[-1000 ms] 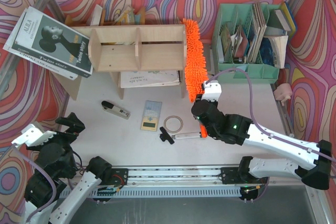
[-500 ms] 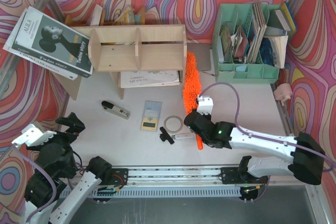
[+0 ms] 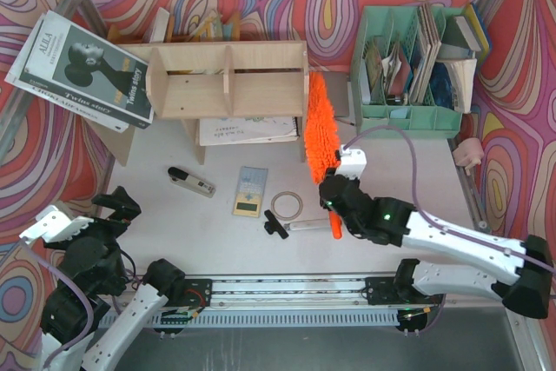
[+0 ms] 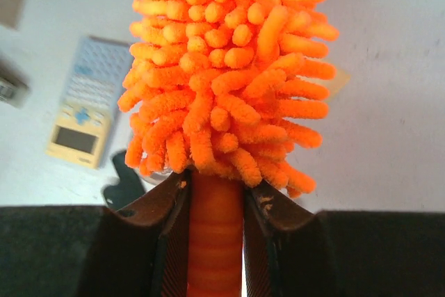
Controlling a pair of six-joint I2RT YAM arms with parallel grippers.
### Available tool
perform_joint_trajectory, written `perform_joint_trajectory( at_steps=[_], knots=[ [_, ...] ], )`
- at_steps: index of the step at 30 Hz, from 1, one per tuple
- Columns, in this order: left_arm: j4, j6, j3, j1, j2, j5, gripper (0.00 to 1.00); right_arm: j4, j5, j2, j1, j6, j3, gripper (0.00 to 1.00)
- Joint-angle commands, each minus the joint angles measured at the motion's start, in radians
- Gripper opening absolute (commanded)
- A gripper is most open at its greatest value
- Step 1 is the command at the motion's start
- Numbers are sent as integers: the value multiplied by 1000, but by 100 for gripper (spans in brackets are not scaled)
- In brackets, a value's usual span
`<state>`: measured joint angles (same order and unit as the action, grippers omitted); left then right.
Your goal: Dust the bookshelf with a duster
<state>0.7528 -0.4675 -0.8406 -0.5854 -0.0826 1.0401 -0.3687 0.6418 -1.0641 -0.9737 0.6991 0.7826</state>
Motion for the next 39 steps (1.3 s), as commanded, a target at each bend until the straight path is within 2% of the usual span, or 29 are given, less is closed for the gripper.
perform_joint_trajectory(
  at_steps=[1,10,17,25,31,39],
  knots=[
    [-14,10,11,5,-4,-2,98,97,14,116,-10,-132,110,0],
    [-17,12,11,6,-16,-7,98,94,-25,150,-10,-80,46,0],
    [-17,11,11,6,-23,-8,98,113,-96,37,-10,26,-72,0],
    [-16,10,12,5,-23,-10,98,222,-173,-121,-10,85,-194,0],
    [-20,16,11,6,-37,-14,98,157,-97,-179,-10,66,-141,0],
    [-23,10,19,5,-29,-9,98,129,19,-1,-10,-116,35,0]
  ],
)
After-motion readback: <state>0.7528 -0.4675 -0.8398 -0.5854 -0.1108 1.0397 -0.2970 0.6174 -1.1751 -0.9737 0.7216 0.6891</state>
